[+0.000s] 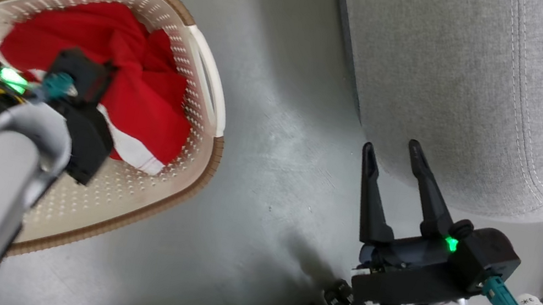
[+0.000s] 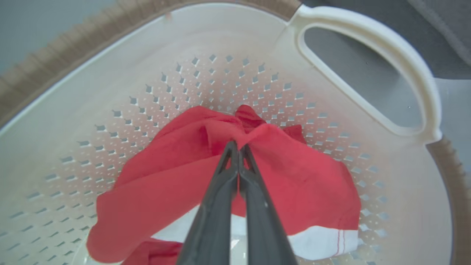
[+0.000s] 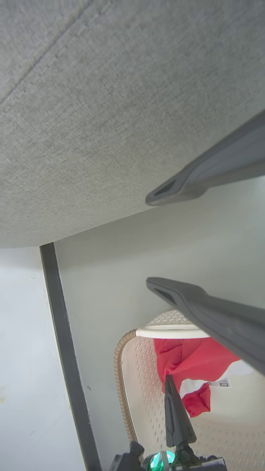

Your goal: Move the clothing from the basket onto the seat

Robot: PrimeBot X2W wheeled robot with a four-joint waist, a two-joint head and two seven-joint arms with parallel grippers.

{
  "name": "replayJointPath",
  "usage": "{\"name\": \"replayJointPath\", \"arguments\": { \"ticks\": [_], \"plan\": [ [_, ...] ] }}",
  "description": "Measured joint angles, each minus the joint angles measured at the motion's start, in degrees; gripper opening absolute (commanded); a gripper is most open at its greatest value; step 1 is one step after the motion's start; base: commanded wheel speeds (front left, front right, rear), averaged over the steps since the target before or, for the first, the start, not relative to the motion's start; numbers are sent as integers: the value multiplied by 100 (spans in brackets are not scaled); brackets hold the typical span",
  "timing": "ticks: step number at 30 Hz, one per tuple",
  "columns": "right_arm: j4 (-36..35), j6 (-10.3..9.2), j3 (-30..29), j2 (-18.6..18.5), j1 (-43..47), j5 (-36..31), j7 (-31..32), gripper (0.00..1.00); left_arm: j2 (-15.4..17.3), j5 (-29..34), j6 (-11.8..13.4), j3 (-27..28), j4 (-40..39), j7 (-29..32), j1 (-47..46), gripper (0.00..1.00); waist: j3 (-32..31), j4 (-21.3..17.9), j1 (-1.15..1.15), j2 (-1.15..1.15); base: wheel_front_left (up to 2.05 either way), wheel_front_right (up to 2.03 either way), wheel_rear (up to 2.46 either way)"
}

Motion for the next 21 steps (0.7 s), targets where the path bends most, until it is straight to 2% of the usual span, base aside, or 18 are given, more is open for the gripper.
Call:
{"name": "replayJointPath", "arguments": {
  "ticks": [8, 14, 21],
  "plan": [
    [271, 59, -257, -62, -152, -116, 0, 100, -536, -298, 249, 144, -25, -713, 447, 0, -402, 378, 0, 0, 0, 0, 0],
    [442, 211, -320, -244, -226, -300, 0, 100, -825, -383, 375, 272, -86, -1211, 554, 0, -795, 771, 0, -1, 0, 0, 0],
    [658, 413, -149, -335, -222, -414, 0, 100, -1195, -397, 401, 230, -163, -1623, 669, 0, -1306, 1272, 0, -1, 0, 0, 0]
  ]
}}
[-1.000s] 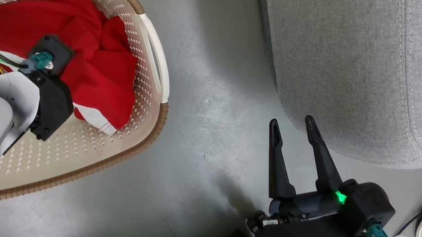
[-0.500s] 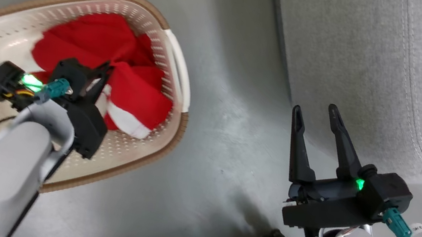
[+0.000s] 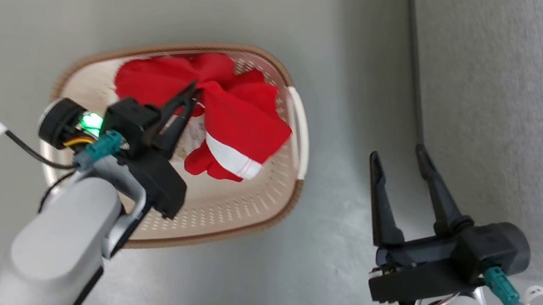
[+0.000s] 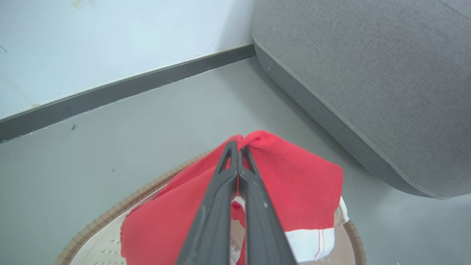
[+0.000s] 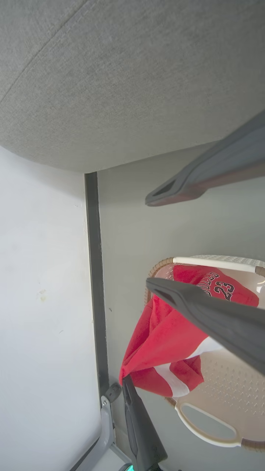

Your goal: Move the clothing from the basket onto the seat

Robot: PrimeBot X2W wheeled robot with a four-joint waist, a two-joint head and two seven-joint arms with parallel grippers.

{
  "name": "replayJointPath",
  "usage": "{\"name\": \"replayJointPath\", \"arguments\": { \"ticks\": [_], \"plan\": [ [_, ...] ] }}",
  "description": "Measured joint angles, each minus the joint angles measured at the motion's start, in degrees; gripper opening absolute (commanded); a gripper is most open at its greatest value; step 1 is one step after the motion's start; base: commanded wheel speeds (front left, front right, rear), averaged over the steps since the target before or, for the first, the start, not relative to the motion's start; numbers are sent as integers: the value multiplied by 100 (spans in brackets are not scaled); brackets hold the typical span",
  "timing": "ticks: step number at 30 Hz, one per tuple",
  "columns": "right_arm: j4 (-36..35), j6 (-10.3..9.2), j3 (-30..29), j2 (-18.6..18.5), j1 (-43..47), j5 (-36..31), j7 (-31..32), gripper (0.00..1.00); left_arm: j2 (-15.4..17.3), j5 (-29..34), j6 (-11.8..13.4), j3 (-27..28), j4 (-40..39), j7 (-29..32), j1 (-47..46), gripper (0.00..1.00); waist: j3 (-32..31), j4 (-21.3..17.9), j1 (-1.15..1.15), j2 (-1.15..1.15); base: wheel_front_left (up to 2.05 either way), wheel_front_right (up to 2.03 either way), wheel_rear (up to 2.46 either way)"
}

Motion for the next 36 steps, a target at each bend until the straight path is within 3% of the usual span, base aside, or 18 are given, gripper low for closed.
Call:
{"name": "replayJointPath", "arguments": {
  "ticks": [14, 26, 36],
  "plan": [
    [343, 653, 827, 35, 20, -210, 0, 100, -170, 1, -53, -202, -123, -166, 457, 0, -1222, 833, -1, 0, 0, 0, 0],
    [550, 824, 1466, 135, 252, -197, 0, 100, -279, 1, -55, -369, -455, -215, 1011, 0, -2314, 1235, -1, 0, 0, 0, 0],
    [514, 848, 1570, 143, 393, -138, 0, 100, -194, 5, 8, -437, -1198, -216, 1347, 0, -2820, 1489, 0, 0, 0, 0, 0]
  ]
}}
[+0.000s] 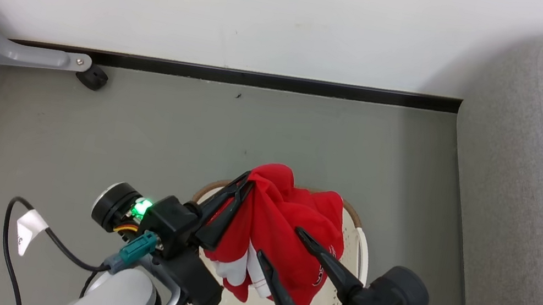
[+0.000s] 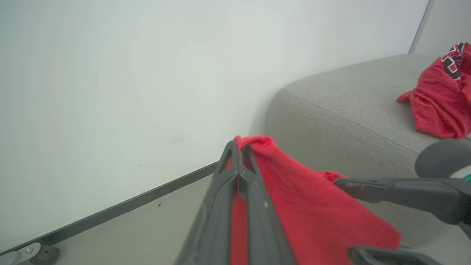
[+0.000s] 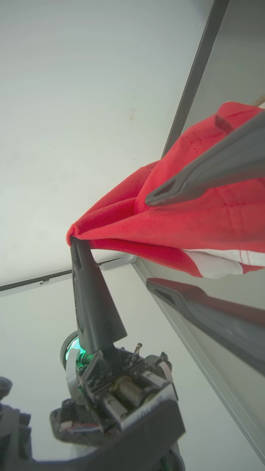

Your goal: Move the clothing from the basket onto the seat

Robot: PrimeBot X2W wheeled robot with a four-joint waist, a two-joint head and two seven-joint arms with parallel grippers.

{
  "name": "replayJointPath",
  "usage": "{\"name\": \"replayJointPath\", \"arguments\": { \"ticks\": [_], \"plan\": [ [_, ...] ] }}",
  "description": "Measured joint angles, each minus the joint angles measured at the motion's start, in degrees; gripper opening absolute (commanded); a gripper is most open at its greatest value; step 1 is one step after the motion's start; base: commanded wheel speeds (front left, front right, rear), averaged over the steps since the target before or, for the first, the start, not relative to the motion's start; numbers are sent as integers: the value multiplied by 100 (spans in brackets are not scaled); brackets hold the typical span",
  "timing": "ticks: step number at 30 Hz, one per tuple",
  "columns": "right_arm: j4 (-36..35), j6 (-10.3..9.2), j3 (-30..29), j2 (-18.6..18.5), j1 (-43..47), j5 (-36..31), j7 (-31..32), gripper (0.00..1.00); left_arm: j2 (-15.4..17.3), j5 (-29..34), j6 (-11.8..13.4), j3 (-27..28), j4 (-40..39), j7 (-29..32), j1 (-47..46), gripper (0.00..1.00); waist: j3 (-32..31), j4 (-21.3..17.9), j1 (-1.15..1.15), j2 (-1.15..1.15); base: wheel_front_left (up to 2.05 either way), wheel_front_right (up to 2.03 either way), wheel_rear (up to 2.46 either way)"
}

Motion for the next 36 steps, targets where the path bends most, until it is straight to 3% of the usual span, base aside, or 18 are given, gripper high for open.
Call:
{"name": "replayJointPath", "arguments": {
  "ticks": [18, 25, 33, 35, 36],
  "plan": [
    [-205, 1, -115, -21, 107, 0, 0, 100, 422, 54, 203, -82, -1697, 213, 471, 0, -221, 21, 1, 1, 0, 0, 0],
    [-231, 0, -246, -108, 137, 0, 0, 100, 591, -12, 176, -140, -2452, 394, 681, 0, -196, -35, 1, 1, 0, 0, 0],
    [-233, -7, -356, -164, 167, 38, 0, 100, 698, -389, -65, -235, -3199, 644, 795, 0, -138, -94, 1, 1, 0, 0, 0],
    [-233, -7, -364, -160, 167, 53, 0, 47, 701, -479, -94, -292, -3300, 742, 834, 0, -119, -107, 1, 1, 0, 0, 0],
    [-233, -7, -366, -160, 167, 53, 0, 32, 701, -564, -111, -303, -3337, 773, 843, 0, -110, -113, 1, 1, 0, 0, 0]
  ]
}}
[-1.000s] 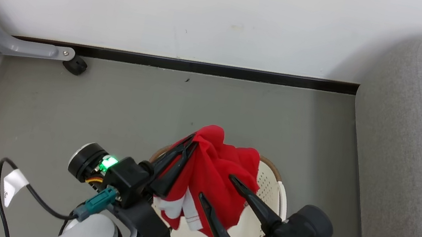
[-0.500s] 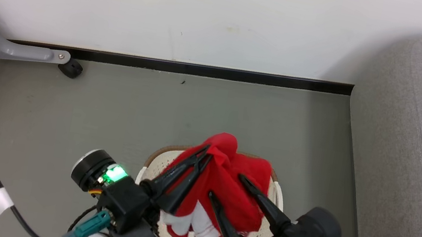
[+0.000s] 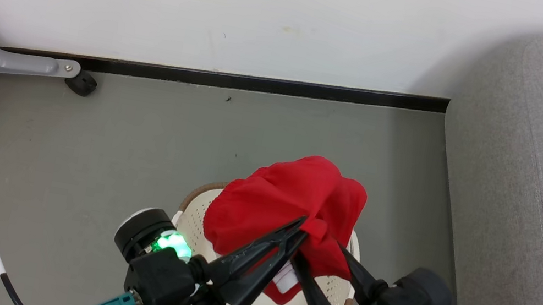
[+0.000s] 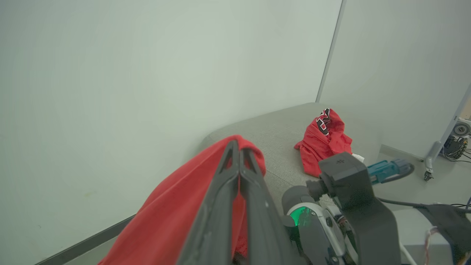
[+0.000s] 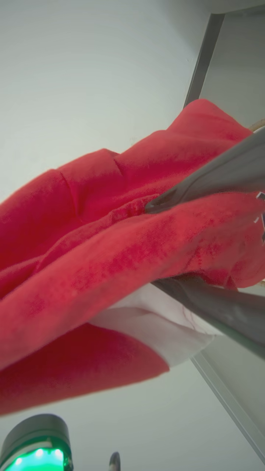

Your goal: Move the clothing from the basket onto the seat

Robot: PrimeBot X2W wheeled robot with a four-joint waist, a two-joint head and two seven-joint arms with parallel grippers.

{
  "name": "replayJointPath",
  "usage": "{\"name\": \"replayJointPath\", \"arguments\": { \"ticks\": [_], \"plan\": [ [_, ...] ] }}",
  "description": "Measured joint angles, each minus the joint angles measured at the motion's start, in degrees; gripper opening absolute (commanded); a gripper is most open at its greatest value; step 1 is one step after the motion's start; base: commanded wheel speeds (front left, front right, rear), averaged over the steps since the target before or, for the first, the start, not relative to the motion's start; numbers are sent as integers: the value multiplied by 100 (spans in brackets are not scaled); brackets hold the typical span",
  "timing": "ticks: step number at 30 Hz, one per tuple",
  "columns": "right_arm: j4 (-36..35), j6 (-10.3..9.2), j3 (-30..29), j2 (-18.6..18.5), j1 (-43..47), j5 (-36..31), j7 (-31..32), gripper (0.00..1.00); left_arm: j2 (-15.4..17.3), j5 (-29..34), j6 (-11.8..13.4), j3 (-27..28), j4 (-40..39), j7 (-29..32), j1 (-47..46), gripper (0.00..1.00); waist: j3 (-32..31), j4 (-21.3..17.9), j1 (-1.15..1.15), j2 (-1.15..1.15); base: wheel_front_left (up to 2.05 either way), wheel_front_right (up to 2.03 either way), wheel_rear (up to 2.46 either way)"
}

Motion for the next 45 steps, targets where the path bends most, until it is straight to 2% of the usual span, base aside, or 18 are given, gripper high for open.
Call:
{"name": "replayJointPath", "arguments": {
  "ticks": [1, 2, 9, 15, 16, 18, 20, 21, 22, 31, 45],
  "plan": [
    [-1, 0, 0, 2, 0, 3, 0, 11, 4, -32, 0, -7, -32, 48, 0, 0, 10, -6, 0, 0, 0, 0, 0],
    [-1, 0, 0, 5, 0, 14, 0, 0, 8, -51, 1, -5, -58, 82, 0, 0, 19, -11, 0, 0, 0, 0, 0],
    [-3, 1, -13, 9, 0, 125, 0, 0, 69, -140, 11, 53, -140, 297, 1, 0, 71, -44, 0, 0, 0, 0, 0],
    [-125, 4, -149, 32, 5, 255, 0, 0, 84, -188, 191, 202, -100, 430, 12, 2, 110, -84, 0, 0, 0, 0, 0],
    [-149, 4, -178, 35, 6, 278, 1, 0, 85, -231, 221, 248, -70, 430, 26, 18, 116, -95, 0, 0, 0, 0, 0],
    [-189, 5, -230, 45, 4, 314, 1, 0, 149, -255, 331, 345, -18, 444, 104, 32, 127, -130, 0, 0, 0, 0, 0],
    [-227, 4, -334, 54, 2, 355, 1, 0, 203, -298, 383, 414, 87, 446, 179, 53, 134, -176, 0, 0, 0, 0, 0],
    [-260, 3, -396, 53, 1, 374, 1, 0, 227, -298, 414, 432, 103, 446, 227, 90, 138, -200, 0, 0, 0, 0, 0],
    [-291, -1, -476, 54, -5, 417, 1, 0, 236, -298, 421, 438, 157, 446, 258, 100, 142, -224, 0, 0, 0, 0, 0],
    [-591, -153, -1154, -96, -98, 555, 1, 0, 281, -294, 544, 408, 360, 445, 509, 100, 110, -383, 0, 0, 0, 0, 0],
    [-1273, -367, -1706, -303, -76, 552, 0, 0, 368, -21, 614, 285, 188, 283, 746, 100, -21, -835, 0, 0, 0, 0, 0]
  ]
}}
